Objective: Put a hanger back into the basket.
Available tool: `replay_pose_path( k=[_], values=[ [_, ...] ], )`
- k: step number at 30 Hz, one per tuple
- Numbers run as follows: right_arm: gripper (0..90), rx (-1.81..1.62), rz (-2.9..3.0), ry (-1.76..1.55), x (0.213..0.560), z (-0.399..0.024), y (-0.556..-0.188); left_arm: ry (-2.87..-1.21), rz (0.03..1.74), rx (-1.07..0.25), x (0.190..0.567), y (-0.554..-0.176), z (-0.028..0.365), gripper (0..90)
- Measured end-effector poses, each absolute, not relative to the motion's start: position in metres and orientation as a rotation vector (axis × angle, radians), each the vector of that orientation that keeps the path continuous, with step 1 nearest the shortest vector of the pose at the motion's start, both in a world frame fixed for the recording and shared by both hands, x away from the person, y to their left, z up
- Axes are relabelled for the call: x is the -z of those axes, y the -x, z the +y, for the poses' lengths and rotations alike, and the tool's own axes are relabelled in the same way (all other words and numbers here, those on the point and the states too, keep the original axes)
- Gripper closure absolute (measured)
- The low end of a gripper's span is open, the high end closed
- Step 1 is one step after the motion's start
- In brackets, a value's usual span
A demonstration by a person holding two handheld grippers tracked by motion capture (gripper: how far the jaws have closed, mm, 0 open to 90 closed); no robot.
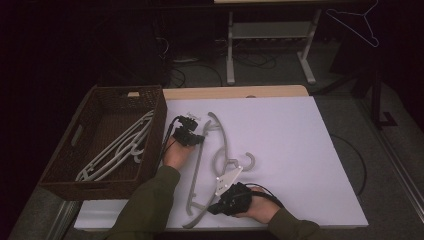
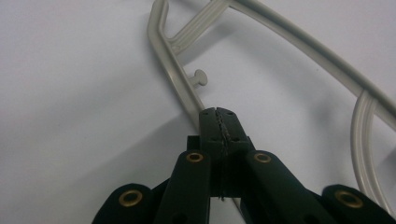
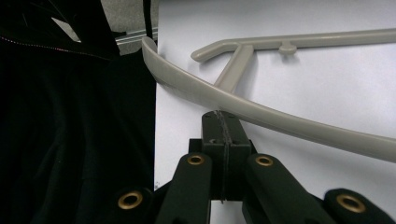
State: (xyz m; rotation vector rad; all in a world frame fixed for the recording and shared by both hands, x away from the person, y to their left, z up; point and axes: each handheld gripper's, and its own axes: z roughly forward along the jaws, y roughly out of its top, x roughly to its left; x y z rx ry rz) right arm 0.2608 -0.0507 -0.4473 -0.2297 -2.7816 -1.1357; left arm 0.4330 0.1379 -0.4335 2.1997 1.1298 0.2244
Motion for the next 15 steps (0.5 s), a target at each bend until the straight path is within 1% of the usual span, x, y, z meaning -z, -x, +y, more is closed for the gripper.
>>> replay_pose_path(
  k=[5,6,7,9,10,12,15],
  values=[
    [89.7,1.209,-2.774,0.285,0.440,-0.065,-0.263,-2.218,1.121,-0.235,0.433,-0.434,0.137,90.0],
    [87.7,1.225,-2.774,0.315,0.438,-0.070,-0.263,-2.212,1.128,-0.239,0.433,-0.433,0.136,90.0],
    [82.3,1.249,-2.772,0.342,0.436,-0.075,-0.263,-2.194,1.136,-0.233,0.433,-0.433,0.136,90.0],
    [78.3,1.276,-2.774,0.414,0.432,-0.086,-0.262,-2.205,1.123,-0.227,0.433,-0.434,0.138,90.0],
    [73.1,1.297,-2.773,0.449,0.430,-0.091,-0.262,-2.204,1.126,-0.221,0.433,-0.434,0.138,90.0],
    [65.6,1.336,-2.769,0.525,0.427,-0.104,-0.262,-2.196,1.124,-0.220,0.432,-0.435,0.139,90.0],
    [48.9,1.408,-2.759,0.643,0.422,-0.121,-0.264,-2.187,1.122,-0.213,0.430,-0.435,0.140,90.0]
  ],
)
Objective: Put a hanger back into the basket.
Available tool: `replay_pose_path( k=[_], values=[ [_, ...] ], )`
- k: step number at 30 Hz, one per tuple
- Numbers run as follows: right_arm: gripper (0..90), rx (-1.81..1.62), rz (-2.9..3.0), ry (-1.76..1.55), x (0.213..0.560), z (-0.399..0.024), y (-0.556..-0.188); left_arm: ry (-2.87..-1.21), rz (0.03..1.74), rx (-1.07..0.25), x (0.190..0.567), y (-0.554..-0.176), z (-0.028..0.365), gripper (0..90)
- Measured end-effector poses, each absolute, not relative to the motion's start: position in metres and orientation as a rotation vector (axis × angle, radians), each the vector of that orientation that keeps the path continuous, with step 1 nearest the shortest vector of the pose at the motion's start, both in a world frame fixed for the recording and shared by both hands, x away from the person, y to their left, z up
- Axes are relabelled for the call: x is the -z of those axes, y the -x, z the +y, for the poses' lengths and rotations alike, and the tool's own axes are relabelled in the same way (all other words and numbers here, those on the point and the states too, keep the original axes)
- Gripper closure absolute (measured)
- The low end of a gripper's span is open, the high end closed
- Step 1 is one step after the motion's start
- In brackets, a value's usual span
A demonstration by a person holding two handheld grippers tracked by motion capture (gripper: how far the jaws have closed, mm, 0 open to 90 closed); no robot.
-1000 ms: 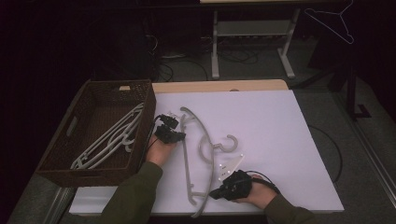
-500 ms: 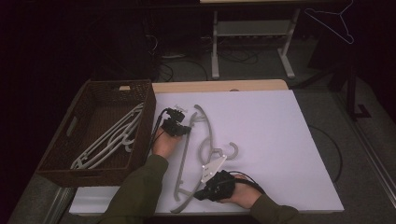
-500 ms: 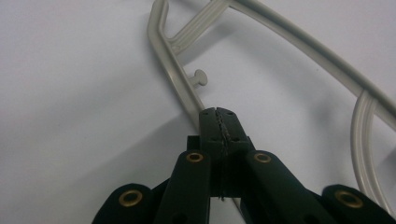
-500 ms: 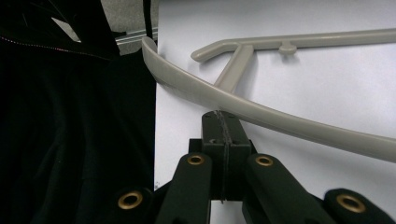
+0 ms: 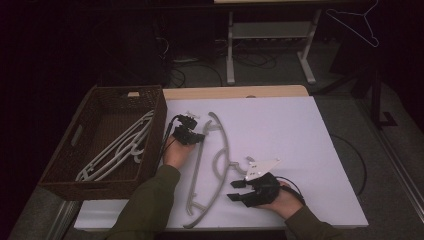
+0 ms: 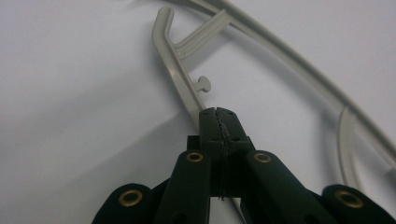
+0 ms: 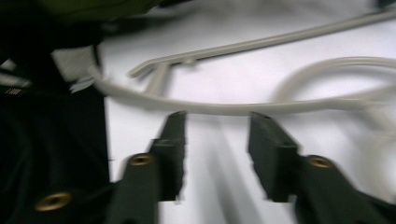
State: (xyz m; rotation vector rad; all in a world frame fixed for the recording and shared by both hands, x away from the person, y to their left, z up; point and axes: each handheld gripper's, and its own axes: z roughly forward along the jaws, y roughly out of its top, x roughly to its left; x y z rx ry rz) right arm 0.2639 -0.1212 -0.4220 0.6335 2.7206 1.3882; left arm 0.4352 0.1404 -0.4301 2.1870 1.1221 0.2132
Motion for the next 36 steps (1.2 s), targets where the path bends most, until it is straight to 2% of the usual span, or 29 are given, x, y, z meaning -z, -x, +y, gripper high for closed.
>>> replay_pose_path(
  k=[4,9,17,19,27,32,36],
  values=[
    [37.1,-1.386,2.624,-0.734,0.419,-0.143,-0.265,-2.160,1.129,-0.210,0.428,-0.433,0.139,89.0],
    [30.4,-1.379,2.551,-0.820,0.420,-0.163,-0.263,-2.159,1.102,-0.216,0.422,-0.426,0.133,76.4],
    [32.6,-1.363,2.567,-0.827,0.425,-0.164,-0.261,-2.179,1.006,-0.124,0.419,-0.413,0.107,60.2],
    [32.6,-1.358,2.572,-0.829,0.426,-0.162,-0.261,-2.176,1.023,-0.110,0.421,-0.414,0.102,55.6],
    [32.7,-1.358,2.562,-0.838,0.426,-0.164,-0.262,-2.190,1.069,-0.083,0.432,-0.429,0.084,46.5],
    [32.7,-1.363,2.555,-0.848,0.425,-0.165,-0.261,-2.216,1.063,-0.086,0.437,-0.434,0.071,44.3],
    [32.8,-1.368,2.537,-0.840,0.423,-0.167,-0.262,-2.234,1.032,-0.089,0.438,-0.436,0.061,50.2]
  ],
)
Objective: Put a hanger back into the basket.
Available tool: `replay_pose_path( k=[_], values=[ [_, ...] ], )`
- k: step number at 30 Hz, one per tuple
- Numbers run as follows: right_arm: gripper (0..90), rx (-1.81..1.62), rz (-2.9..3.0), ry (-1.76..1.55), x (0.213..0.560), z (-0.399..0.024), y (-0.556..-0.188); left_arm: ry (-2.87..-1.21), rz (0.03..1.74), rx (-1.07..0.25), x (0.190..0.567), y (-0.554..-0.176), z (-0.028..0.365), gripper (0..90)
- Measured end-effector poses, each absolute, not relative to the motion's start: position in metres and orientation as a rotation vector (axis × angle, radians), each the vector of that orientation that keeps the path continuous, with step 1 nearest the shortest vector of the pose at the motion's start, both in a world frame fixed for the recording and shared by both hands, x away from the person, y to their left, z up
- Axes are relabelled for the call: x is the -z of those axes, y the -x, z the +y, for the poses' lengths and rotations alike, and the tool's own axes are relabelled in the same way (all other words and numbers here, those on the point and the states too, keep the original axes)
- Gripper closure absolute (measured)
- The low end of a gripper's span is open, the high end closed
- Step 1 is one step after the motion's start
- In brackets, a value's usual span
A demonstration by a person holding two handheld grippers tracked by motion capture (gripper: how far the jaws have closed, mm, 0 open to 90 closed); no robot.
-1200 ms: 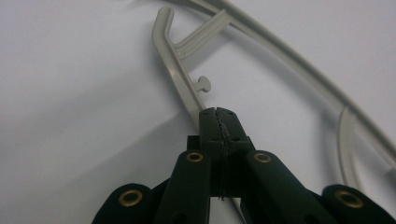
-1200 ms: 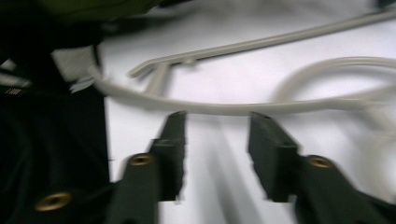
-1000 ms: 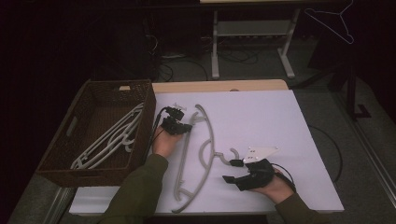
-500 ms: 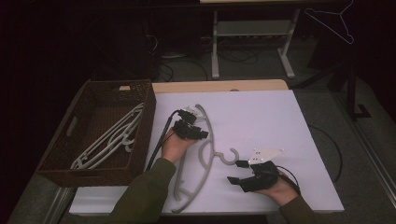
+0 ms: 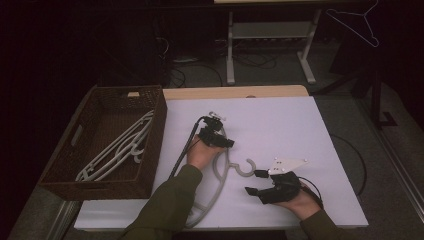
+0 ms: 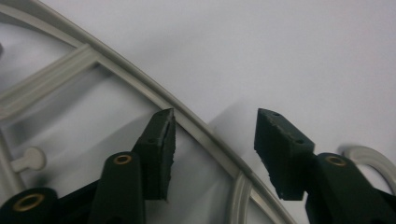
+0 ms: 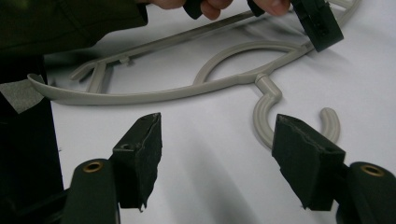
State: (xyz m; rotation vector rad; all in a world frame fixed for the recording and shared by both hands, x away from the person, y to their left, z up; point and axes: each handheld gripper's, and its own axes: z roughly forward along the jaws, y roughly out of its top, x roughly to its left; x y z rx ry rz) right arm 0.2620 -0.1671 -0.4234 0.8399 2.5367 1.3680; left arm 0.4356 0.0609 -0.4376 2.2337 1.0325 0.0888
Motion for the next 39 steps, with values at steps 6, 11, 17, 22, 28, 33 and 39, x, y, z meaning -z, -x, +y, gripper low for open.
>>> replay_pose_path(
  k=[6,11,17,22,28,33,39],
  values=[
    [32.9,-1.382,2.520,-0.848,0.421,-0.168,-0.261,-2.259,0.954,-0.055,0.438,-0.437,0.031,56.8],
    [32.9,-1.388,2.515,-0.838,0.421,-0.169,-0.262,-2.263,0.902,-0.032,0.437,-0.435,0.003,55.1],
    [32.9,-1.403,2.487,-0.862,0.419,-0.176,-0.261,-2.282,0.833,-0.050,0.415,-0.418,0.018,49.0],
    [32.8,-1.410,2.453,-0.892,0.415,-0.183,-0.260,-2.244,0.829,-0.049,0.399,-0.390,0.050,47.6],
    [38.8,-1.378,2.431,-0.934,0.417,-0.191,-0.259,-2.257,0.770,-0.029,0.399,-0.345,0.084,47.0],
    [73.0,-1.226,2.417,-0.980,0.426,-0.198,-0.273,-2.254,0.755,-0.024,0.402,-0.317,0.107,45.5],
    [89.7,-1.133,2.506,-1.025,0.438,-0.187,-0.301,-2.220,0.788,-0.019,0.403,-0.301,0.133,42.4]
  ],
)
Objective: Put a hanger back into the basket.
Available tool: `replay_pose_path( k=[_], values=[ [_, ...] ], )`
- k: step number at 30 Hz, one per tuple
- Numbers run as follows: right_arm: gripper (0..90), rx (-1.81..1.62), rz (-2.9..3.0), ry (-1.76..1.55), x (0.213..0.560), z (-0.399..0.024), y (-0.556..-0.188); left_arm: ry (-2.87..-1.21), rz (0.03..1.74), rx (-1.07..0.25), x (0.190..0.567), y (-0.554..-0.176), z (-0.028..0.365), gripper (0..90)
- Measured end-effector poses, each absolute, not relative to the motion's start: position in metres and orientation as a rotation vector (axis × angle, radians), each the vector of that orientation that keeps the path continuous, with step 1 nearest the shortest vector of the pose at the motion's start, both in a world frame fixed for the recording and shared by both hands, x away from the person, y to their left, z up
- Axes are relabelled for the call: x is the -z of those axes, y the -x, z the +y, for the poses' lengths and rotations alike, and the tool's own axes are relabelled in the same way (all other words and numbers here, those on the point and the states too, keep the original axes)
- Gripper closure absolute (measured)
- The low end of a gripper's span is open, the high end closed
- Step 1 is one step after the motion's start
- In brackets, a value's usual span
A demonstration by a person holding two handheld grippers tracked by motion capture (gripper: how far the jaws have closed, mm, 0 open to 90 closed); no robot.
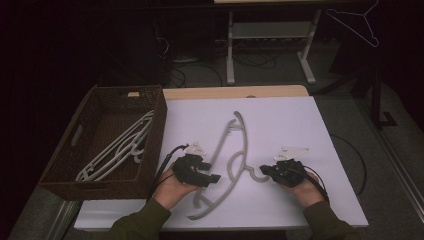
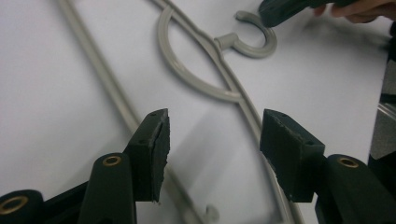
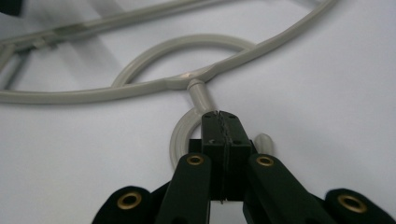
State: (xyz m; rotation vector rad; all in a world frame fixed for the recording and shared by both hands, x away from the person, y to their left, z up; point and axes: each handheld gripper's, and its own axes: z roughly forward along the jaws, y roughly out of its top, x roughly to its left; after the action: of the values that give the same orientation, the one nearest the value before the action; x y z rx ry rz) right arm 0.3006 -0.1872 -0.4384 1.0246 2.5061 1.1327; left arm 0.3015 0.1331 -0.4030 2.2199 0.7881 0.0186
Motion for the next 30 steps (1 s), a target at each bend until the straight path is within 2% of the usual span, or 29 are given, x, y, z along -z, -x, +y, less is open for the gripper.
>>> replay_pose_path(
  k=[9,18,25,30],
  values=[
    [89.9,-1.143,2.627,-0.995,0.450,-0.162,-0.303,-2.225,0.774,-0.023,0.401,-0.282,0.148,41.5],
    [89.9,-1.199,2.726,-0.824,0.451,-0.108,-0.299,-2.327,0.790,-0.047,0.421,-0.274,0.152,43.5],
    [89.8,-1.233,2.704,-0.819,0.447,-0.110,-0.302,-2.350,0.790,-0.048,0.427,-0.276,0.151,46.7],
    [89.9,-1.265,2.592,-0.874,0.428,-0.116,-0.325,-2.338,0.782,-0.060,0.425,-0.277,0.152,44.4]
  ],
)
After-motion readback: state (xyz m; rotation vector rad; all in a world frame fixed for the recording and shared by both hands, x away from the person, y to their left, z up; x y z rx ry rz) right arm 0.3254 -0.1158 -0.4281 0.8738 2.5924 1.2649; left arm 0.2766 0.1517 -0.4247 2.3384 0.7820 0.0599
